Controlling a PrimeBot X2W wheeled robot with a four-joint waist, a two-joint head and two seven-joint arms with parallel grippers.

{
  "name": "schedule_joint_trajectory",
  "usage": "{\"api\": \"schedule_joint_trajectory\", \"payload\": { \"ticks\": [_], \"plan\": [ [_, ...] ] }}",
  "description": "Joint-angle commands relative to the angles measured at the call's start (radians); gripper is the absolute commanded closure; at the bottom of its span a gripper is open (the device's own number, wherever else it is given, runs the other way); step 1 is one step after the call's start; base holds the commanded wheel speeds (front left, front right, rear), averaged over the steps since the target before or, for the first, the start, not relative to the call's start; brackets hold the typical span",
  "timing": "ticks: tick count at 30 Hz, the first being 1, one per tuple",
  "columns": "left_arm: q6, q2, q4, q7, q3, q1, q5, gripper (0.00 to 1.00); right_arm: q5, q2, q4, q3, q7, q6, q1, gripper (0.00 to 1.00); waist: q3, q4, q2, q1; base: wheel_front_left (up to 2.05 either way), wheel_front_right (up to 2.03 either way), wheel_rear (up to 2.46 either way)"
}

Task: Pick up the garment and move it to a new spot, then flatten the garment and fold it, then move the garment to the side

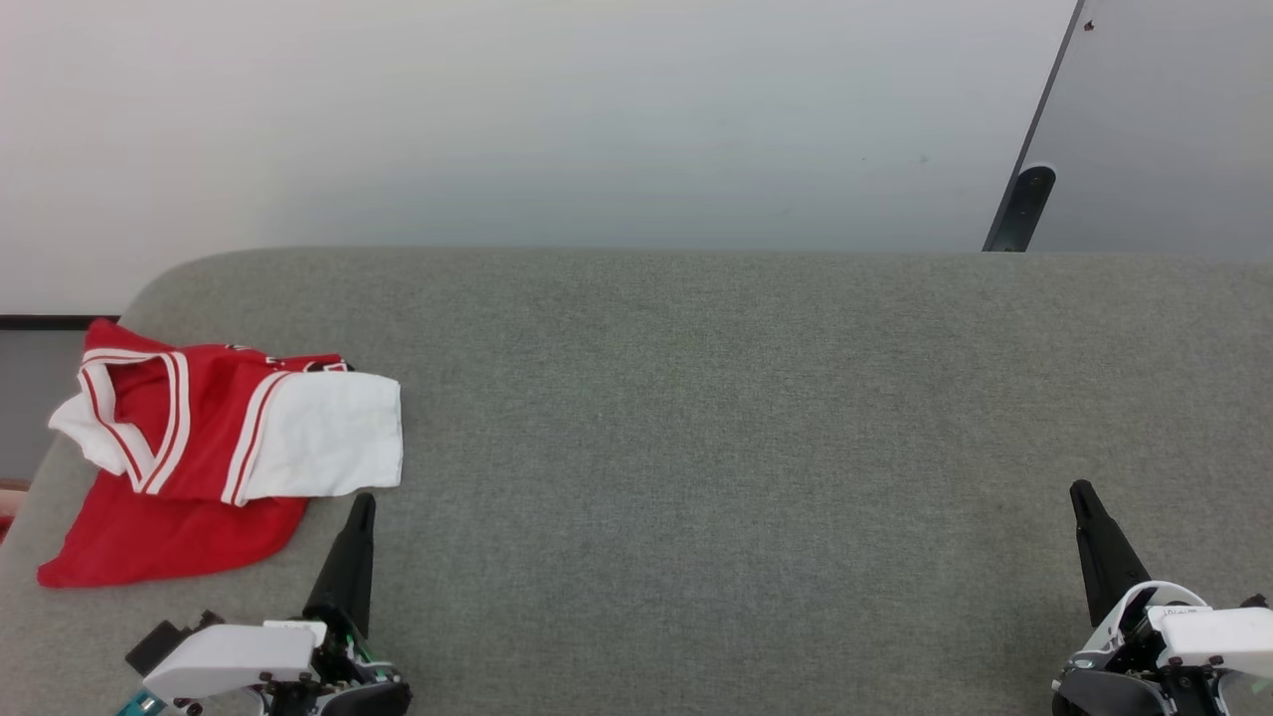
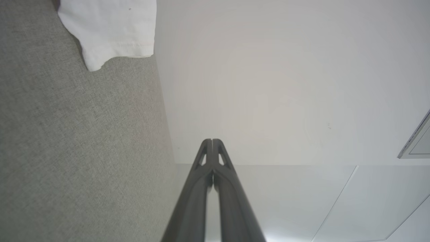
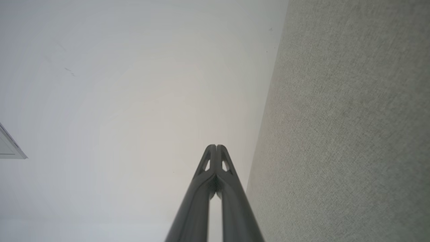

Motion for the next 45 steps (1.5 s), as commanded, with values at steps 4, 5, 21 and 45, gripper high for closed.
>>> {"api": "schedule_joint_trajectory", "payload": {
  "ticks": [4,5,21,45],
  "plan": [
    [-0.006,0.002,0.001,0.002,0.001,-0.009,-0.004,1.0,0.007,0.002,0.0,0.002,0.0,0.0,-0.002,1.0,0.0,0.0,0.0,0.0,0.0,0.0,0.0],
    [-0.006,0.002,0.001,0.002,0.001,-0.009,-0.004,1.0,0.007,0.002,0.0,0.002,0.0,0.0,-0.002,1.0,0.0,0.0,0.0,0.0,0.0,0.0,0.0],
    [0.002,0.011,0.013,-0.039,-0.011,0.032,0.038,0.0,-0.034,-0.006,0.023,0.015,-0.034,0.0,0.023,0.0,0.002,0.001,0.0,0.0,0.0,0.0,0.0],
    [0.01,0.041,-0.008,-0.147,-0.014,0.04,0.541,0.0,-0.421,-0.065,0.063,0.092,-0.147,0.0,-0.007,0.0,0.01,0.004,0.0,0.0,0.0,0.0,0.0]
  ]
}}
